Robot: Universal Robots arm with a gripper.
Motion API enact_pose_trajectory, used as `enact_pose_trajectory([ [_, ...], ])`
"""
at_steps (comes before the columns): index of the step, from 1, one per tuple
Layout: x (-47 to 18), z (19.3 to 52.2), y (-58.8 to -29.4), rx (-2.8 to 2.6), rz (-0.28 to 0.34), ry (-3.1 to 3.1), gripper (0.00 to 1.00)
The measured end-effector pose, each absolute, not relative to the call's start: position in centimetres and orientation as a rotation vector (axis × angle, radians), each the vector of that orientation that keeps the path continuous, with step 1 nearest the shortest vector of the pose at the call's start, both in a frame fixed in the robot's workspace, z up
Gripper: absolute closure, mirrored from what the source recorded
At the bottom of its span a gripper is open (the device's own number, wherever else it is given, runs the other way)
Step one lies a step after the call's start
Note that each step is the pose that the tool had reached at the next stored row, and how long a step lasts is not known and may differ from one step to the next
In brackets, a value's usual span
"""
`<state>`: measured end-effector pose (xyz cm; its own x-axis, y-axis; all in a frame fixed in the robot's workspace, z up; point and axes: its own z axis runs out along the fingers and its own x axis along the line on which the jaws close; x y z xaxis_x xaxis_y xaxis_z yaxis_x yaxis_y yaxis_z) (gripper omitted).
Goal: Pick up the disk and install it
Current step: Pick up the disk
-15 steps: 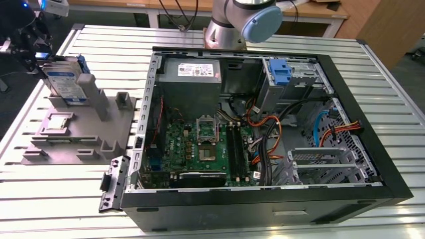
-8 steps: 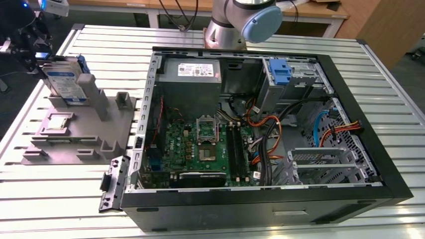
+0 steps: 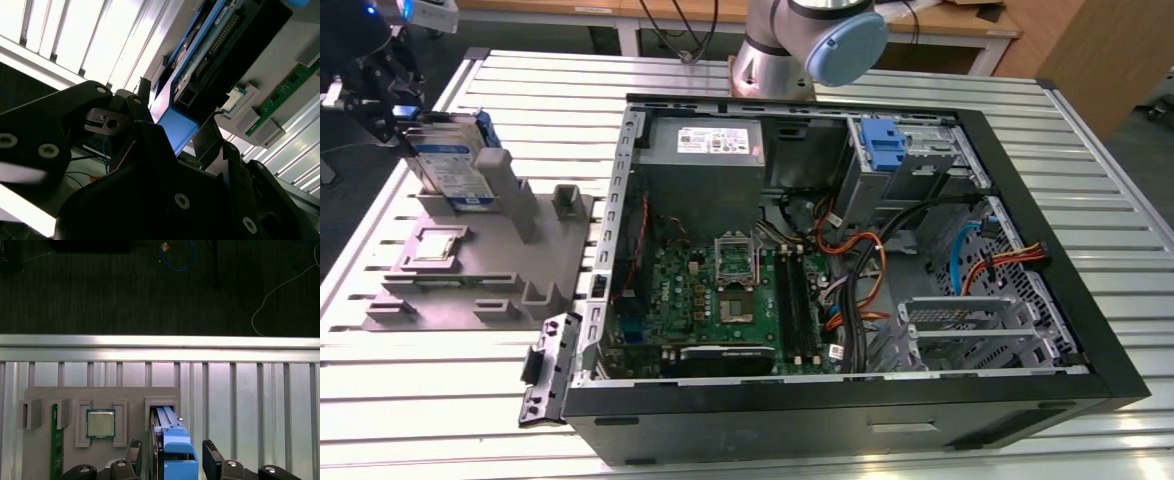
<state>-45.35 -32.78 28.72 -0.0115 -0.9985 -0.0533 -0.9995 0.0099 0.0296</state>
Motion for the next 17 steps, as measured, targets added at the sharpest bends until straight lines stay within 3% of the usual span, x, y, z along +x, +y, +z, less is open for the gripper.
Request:
enact_pose_trajectory([
  [2, -45.35, 28.72, -32.78, -2.197, 0.091, 2.220, 0.42],
  [3, -45.35, 28.72, -32.78, -2.197, 0.091, 2.221, 0.49],
  [7, -45.36, 28.72, -32.78, -2.197, 0.090, 2.221, 0.51],
  [8, -45.35, 28.72, -32.78, -2.197, 0.090, 2.221, 0.57],
  [17, -45.36, 28.72, -32.78, -2.198, 0.087, 2.223, 0.63],
])
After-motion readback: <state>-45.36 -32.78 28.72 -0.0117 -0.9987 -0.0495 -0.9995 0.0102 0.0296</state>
